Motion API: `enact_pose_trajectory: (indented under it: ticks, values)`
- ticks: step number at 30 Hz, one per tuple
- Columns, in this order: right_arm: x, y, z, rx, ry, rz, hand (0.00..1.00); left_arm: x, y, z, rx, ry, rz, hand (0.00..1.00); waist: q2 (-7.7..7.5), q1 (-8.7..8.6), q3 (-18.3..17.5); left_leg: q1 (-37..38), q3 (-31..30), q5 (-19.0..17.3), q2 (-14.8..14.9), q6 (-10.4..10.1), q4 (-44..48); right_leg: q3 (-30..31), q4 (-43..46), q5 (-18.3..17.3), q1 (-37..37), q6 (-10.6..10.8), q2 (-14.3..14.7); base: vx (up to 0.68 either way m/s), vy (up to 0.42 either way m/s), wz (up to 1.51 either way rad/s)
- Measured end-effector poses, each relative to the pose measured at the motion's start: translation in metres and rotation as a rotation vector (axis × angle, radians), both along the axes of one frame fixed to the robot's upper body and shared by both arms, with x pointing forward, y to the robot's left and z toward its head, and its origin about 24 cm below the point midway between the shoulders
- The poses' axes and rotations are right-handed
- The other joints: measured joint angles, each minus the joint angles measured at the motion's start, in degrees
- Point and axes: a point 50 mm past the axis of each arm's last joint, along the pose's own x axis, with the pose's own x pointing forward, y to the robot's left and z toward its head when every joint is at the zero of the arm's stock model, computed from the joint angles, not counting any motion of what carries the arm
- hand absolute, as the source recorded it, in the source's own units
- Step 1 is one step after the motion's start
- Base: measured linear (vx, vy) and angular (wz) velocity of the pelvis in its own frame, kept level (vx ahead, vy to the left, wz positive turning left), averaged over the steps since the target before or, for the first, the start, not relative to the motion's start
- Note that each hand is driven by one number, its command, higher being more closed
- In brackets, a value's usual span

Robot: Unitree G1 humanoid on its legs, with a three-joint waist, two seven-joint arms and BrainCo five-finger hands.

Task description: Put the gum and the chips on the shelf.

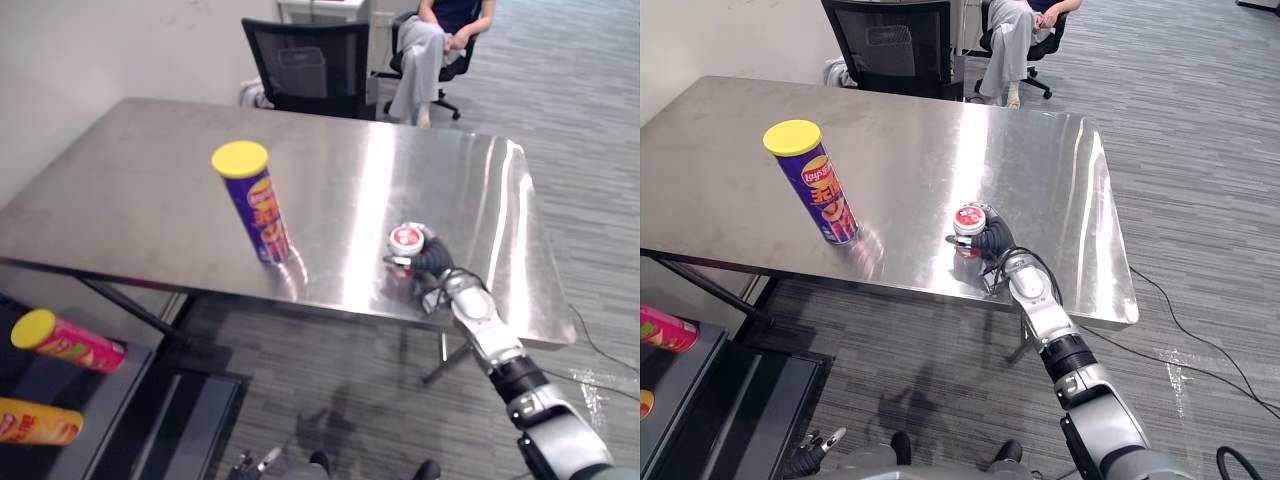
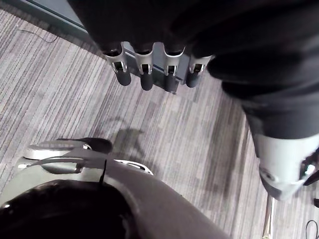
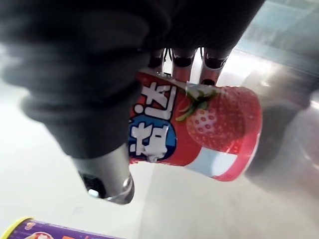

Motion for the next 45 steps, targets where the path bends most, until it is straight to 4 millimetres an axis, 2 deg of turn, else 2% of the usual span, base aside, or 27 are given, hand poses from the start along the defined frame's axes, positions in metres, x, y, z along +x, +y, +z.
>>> enact_pose_trajectory:
  ticks: [2,4,9,13,16,21,24,27,30,32,34,36,37,38,39,40,41,42,43,44,45]
  values:
    - [-0.007,0.000,0.016,0.038,-0.073,0.013,1.00,0.000,0.000,0.000,0.000,-0.001,0.002,0.00,-0.01,0.00,0.0,0.0,0.0,0.0,0.1,0.0,0.0,0.0,0.0,0.0,0.0,0.0,0.1,0.00,0.000,0.00]
    - [-0.020,-0.004,0.042,0.113,-0.179,0.037,1.00,0.000,0.001,0.000,0.006,0.000,0.011,0.00,-0.03,-0.24,0.0,0.0,0.0,0.0,0.2,0.0,0.0,0.0,0.2,0.0,0.0,0.0,0.0,0.00,0.000,0.00]
    - [-0.042,-0.032,0.073,0.182,-0.282,0.067,1.00,-0.004,0.003,0.000,0.011,0.007,0.034,0.00,-0.34,-1.59,-0.2,0.0,0.2,-0.1,0.4,0.0,0.1,0.9,2.2,-0.3,-0.9,-0.3,-0.3,-0.01,0.004,-0.02]
    - [-0.050,-0.048,0.079,0.197,-0.312,0.047,1.00,-0.006,0.006,0.000,0.017,0.006,0.062,0.00,-1.09,-1.88,-0.9,0.0,1.6,-0.1,0.6,0.0,0.1,2.7,2.2,-0.3,-1.8,-0.3,-0.2,-0.02,-0.004,-0.18]
    - [-0.059,-0.055,0.081,0.249,-0.318,0.053,1.00,-0.009,0.008,0.000,0.024,0.016,0.076,0.00,-1.37,-2.80,-1.4,0.0,1.9,-0.2,0.8,-0.1,0.1,3.2,2.2,-0.4,-1.8,-0.4,-0.1,-0.03,-0.014,-0.10]
    - [-0.067,-0.060,0.076,0.257,-0.309,0.039,1.00,-0.013,0.009,-0.001,0.031,0.027,0.088,0.00,-1.84,-3.25,-2.7,0.0,3.3,-0.3,1.0,-0.2,-0.1,4.6,2.3,-0.4,-2.8,-0.4,0.1,-0.02,-0.004,-0.15]
    - [-0.070,-0.070,0.069,0.256,-0.289,-0.012,1.00,-0.014,0.008,-0.001,0.038,0.030,0.097,0.00,-1.86,-3.32,-3.6,0.1,3.2,-0.3,1.1,-0.2,-0.1,4.6,2.8,-0.5,-2.8,-0.5,0.1,0.00,0.001,0.02]
    - [-0.075,-0.081,0.062,0.252,-0.269,-0.064,1.00,-0.015,0.009,-0.001,0.035,0.030,0.121,0.00,-1.95,-3.29,-3.7,0.1,2.7,-0.3,1.1,-0.2,0.3,4.4,6.6,-2.6,-3.8,-0.4,-0.8,0.00,0.011,0.12]
    - [-0.076,-0.079,0.057,0.259,-0.247,-0.050,1.00,-0.017,0.012,-0.001,0.021,0.025,0.191,0.00,-2.27,-3.20,-3.4,-2.3,1.2,-2.2,1.4,0.0,5.4,3.8,11.9,-5.6,-5.0,-0.5,-2.2,-0.02,-0.004,0.24]
    - [-0.074,-0.073,0.059,0.271,-0.249,-0.011,1.00,-0.021,0.012,-0.003,-0.005,0.031,0.257,0.00,-2.16,-3.03,-3.3,-4.0,0.1,-3.1,1.7,-0.2,8.2,3.2,12.5,-6.0,-5.2,-1.0,-2.1,-0.07,-0.038,0.22]
    - [-0.068,-0.055,0.066,0.290,-0.261,0.077,1.00,-0.026,0.011,-0.005,-0.025,0.044,0.323,0.00,-1.79,-2.57,-2.7,-5.8,-0.5,-3.1,2.7,-0.2,10.0,2.8,12.5,-6.0,-5.6,-1.0,-1.7,-0.11,-0.075,0.21]
    - [-0.052,-0.033,0.078,0.276,-0.280,0.172,1.00,-0.027,0.008,-0.006,-0.063,0.025,0.411,0.00,-0.87,-1.78,-0.6,-8.9,-1.9,-3.2,4.3,-0.5,12.5,1.4,11.9,-6.1,-6.0,-1.2,-0.2,-0.16,-0.090,0.31]
    - [-0.047,-0.029,0.080,0.271,-0.280,0.185,1.00,-0.027,0.006,-0.006,-0.076,0.016,0.437,0.00,-0.55,-1.34,-0.1,-9.5,-1.9,-3.2,4.8,-0.7,12.7,1.3,12.0,-6.1,-6.3,-1.5,0.2,-0.19,-0.109,0.26]
    - [-0.039,-0.023,0.085,0.262,-0.281,0.204,1.00,-0.030,0.004,-0.006,-0.094,0.003,0.497,0.00,0.68,-0.09,0.9,-10.6,-1.5,-3.9,6.0,-0.2,12.7,0.7,12.3,-6.7,-6.8,-2.6,1.5,-0.14,-0.100,0.21]
    - [-0.037,-0.023,0.086,0.261,-0.283,0.204,1.00,-0.030,0.003,-0.007,-0.099,0.001,0.512,0.00,0.98,0.30,1.3,-10.7,-0.1,-4.0,7.0,0.4,12.4,-0.1,12.2,-7.0,-6.6,-2.9,2.1,-0.11,-0.179,0.66]
    - [-0.037,-0.025,0.088,0.259,-0.290,0.199,1.00,-0.031,0.002,-0.007,-0.109,0.000,0.533,0.00,0.64,0.31,1.3,-10.7,5.9,-3.9,8.6,4.3,10.5,-2.7,10.8,-7.3,-5.7,-4.0,2.6,-0.01,-0.216,1.39]
    - [-0.037,-0.030,0.091,0.259,-0.310,0.182,1.00,-0.030,0.005,-0.008,-0.106,-0.001,0.542,0.00,-0.61,-1.13,1.0,-11.2,13.6,-4.5,10.4,7.5,11.8,-7.9,8.8,-7.2,-4.6,-5.5,1.1,0.01,-0.197,1.67]
    - [-0.037,-0.036,0.093,0.261,-0.328,0.157,1.00,-0.028,0.002,-0.009,-0.116,-0.001,0.537,0.00,0.04,-1.65,1.5,-12.6,18.4,-4.7,12.7,8.2,16.7,-10.9,10.4,-7.7,-4.7,-6.1,0.1,0.03,-0.112,1.96]
    - [-0.039,-0.052,0.093,0.272,-0.340,0.086,1.00,-0.027,-0.006,-0.011,-0.137,0.005,0.535,0.00,1.67,-2.35,2.1,-13.0,26.2,-1.7,16.4,11.9,25.9,-16.0,16.4,-10.5,-4.8,-5.8,-2.6,0.00,-0.032,2.39]
    - [-0.047,-0.075,0.089,0.255,-0.341,-0.012,1.00,-0.026,-0.015,-0.011,-0.151,0.008,0.500,0.00,3.45,-3.53,2.2,-14.5,29.5,3.5,15.6,14.0,26.1,-20.5,24.7,-14.9,-5.1,-5.5,-6.5,-0.02,-0.007,2.47]
    - [-0.051,-0.083,0.086,0.242,-0.332,-0.041,1.00,-0.024,-0.013,-0.010,-0.141,0.001,0.477,0.00,3.04,-4.17,2.0,-14.5,29.3,6.1,13.7,13.7,22.3,-20.9,25.2,-16.5,-5.6,-5.4,-7.3,-0.07,0.002,2.18]
